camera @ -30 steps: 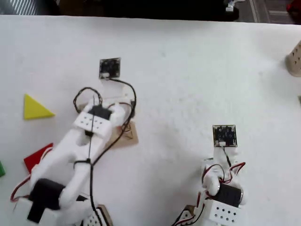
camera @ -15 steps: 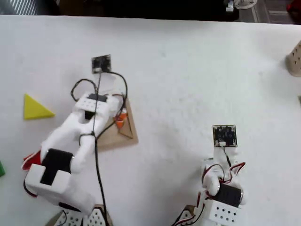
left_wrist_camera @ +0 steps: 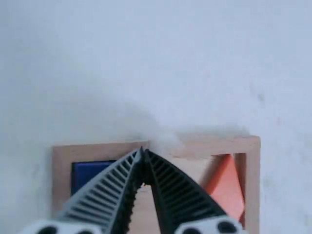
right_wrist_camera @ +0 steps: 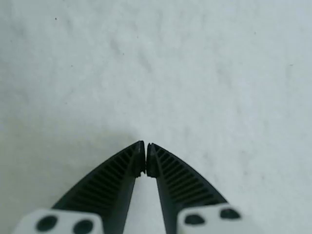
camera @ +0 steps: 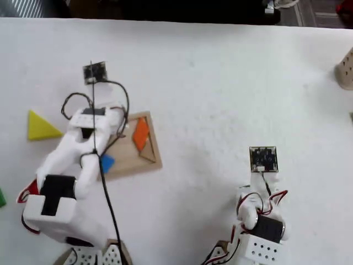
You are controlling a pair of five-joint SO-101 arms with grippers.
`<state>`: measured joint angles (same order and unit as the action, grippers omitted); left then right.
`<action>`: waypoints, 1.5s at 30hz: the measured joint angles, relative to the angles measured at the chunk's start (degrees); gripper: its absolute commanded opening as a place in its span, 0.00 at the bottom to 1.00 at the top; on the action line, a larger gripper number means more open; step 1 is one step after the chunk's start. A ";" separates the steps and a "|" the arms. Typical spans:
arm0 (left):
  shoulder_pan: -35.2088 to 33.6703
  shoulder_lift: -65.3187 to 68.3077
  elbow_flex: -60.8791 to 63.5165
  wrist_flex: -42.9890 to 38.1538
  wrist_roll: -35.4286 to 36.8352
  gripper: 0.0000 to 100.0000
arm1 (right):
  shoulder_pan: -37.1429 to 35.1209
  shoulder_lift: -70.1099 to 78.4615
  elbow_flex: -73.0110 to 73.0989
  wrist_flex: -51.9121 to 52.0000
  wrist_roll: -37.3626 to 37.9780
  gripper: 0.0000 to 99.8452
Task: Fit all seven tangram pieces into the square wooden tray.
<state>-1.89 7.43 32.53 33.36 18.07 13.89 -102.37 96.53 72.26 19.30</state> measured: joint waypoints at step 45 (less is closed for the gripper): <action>3.08 5.19 -2.64 -0.09 -6.24 0.02 | 0.00 0.00 0.00 0.00 0.00 0.02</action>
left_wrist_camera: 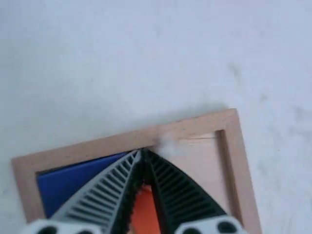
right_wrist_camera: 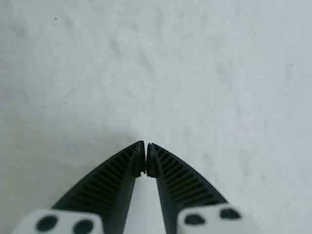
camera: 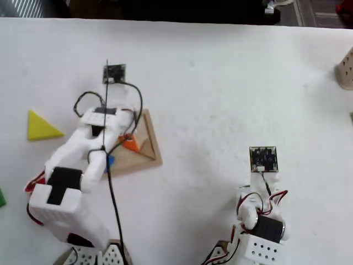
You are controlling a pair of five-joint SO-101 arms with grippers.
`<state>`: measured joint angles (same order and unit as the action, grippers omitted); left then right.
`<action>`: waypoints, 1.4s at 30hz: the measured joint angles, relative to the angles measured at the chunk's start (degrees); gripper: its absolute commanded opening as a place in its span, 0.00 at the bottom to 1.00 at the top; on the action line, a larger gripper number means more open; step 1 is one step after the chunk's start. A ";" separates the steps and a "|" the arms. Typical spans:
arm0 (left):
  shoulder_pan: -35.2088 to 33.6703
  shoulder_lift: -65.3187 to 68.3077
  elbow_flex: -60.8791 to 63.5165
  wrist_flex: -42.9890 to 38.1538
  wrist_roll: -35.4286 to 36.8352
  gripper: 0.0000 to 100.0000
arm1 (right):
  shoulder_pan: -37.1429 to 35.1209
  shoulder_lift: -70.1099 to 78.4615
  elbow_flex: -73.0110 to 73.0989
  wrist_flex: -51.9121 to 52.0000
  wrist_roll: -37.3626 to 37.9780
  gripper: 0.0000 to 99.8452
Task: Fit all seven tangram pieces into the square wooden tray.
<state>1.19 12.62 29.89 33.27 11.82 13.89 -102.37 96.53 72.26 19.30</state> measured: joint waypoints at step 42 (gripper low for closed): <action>15.47 -35.60 31.82 5.71 -6.95 0.03 | 0.00 0.00 0.00 0.00 0.00 0.02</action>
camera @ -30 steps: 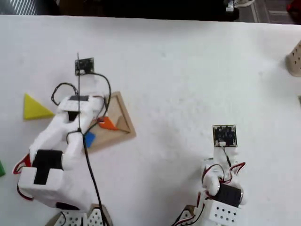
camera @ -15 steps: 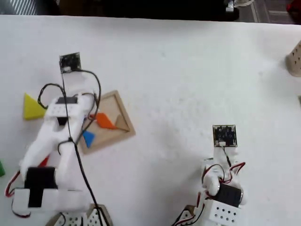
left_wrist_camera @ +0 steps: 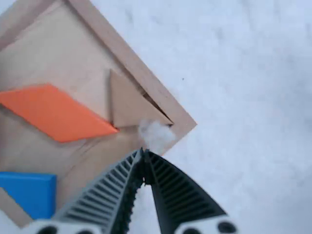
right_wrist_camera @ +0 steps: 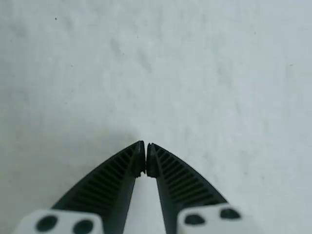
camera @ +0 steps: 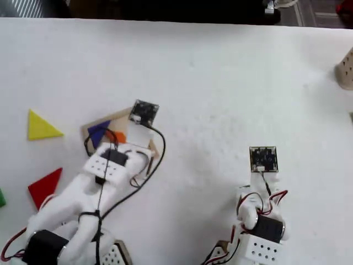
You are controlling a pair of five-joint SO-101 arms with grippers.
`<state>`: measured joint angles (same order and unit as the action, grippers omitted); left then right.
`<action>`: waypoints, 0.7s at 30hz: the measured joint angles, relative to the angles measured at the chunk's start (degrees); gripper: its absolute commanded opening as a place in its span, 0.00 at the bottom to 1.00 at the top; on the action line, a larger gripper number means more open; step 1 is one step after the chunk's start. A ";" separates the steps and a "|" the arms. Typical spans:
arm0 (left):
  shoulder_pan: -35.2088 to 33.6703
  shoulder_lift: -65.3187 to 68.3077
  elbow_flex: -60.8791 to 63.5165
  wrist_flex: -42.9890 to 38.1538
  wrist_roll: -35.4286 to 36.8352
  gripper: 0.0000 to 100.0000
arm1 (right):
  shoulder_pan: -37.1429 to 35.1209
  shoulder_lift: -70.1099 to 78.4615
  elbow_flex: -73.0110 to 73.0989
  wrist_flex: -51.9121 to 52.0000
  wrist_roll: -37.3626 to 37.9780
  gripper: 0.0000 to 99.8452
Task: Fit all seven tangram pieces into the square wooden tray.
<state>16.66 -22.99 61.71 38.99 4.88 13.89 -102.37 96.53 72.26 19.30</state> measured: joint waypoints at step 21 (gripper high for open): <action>-8.88 18.81 -11.25 -8.18 0.79 0.02 | 0.00 0.00 0.00 0.00 0.00 0.02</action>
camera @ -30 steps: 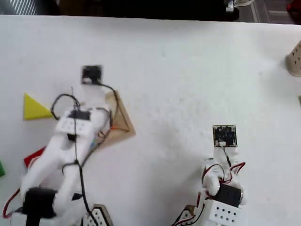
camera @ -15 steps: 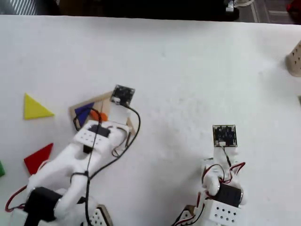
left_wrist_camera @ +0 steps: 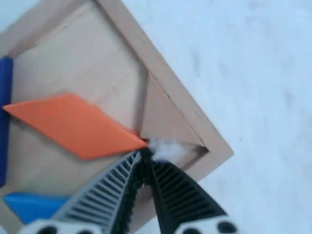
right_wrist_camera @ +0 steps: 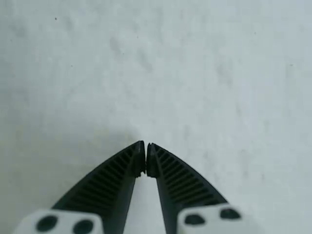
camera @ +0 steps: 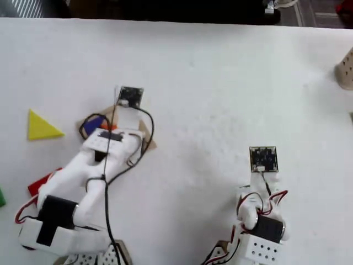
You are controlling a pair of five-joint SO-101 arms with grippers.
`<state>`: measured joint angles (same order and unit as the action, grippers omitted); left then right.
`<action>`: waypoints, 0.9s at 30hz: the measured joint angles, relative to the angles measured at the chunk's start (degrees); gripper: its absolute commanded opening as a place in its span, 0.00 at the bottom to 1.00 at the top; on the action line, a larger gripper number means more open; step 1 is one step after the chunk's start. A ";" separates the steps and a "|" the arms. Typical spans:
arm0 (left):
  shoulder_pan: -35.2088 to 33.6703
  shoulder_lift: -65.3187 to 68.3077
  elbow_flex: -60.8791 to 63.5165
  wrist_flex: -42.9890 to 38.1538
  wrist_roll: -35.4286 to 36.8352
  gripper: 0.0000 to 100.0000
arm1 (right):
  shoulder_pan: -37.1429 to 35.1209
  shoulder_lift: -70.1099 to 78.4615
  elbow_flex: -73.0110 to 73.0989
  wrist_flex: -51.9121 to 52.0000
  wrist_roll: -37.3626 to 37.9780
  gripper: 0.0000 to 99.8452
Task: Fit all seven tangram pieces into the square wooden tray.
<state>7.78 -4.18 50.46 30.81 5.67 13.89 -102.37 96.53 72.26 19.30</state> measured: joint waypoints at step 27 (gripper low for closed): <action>-10.11 -1.67 0.09 -12.66 -0.18 0.02 | 0.00 -0.09 -1.32 -5.36 2.02 0.02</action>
<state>-2.33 -5.85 50.55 18.15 5.49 13.89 -102.46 95.21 66.90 21.32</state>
